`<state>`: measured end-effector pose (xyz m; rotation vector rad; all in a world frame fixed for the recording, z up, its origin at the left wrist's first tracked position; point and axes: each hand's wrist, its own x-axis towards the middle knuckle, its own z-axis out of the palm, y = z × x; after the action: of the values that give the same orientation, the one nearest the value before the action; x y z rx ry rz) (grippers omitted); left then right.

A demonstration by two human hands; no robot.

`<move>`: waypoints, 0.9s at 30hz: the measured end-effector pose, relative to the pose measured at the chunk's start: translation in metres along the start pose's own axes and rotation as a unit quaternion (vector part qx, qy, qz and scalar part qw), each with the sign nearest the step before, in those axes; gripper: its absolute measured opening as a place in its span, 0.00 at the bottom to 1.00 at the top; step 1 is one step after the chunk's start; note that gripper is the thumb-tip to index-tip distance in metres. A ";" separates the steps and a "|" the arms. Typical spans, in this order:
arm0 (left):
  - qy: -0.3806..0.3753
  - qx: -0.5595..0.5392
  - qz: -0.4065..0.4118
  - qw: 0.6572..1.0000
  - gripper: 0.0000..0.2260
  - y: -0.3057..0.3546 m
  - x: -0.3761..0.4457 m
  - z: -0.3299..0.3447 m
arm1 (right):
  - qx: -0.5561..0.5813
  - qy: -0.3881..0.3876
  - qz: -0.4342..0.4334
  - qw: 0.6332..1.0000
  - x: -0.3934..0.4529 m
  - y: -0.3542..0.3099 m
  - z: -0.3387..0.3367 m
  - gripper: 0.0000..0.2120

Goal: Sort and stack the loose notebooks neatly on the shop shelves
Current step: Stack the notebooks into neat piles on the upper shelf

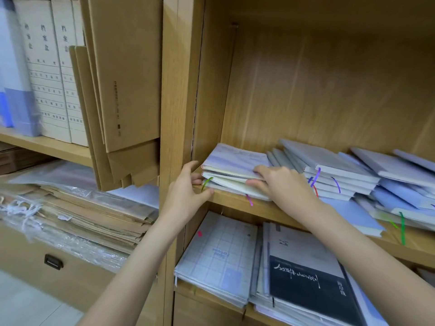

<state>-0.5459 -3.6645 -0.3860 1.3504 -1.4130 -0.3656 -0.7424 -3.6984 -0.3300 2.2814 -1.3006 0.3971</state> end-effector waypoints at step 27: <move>0.005 0.033 0.036 0.999 0.23 0.005 0.006 0.000 | -0.054 0.102 0.074 0.991 -0.006 0.020 -0.003 0.12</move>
<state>-0.5471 -3.6684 -0.3789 1.3495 -1.4720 -0.2660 -0.7623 -3.7009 -0.3247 2.0050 -1.3542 0.5808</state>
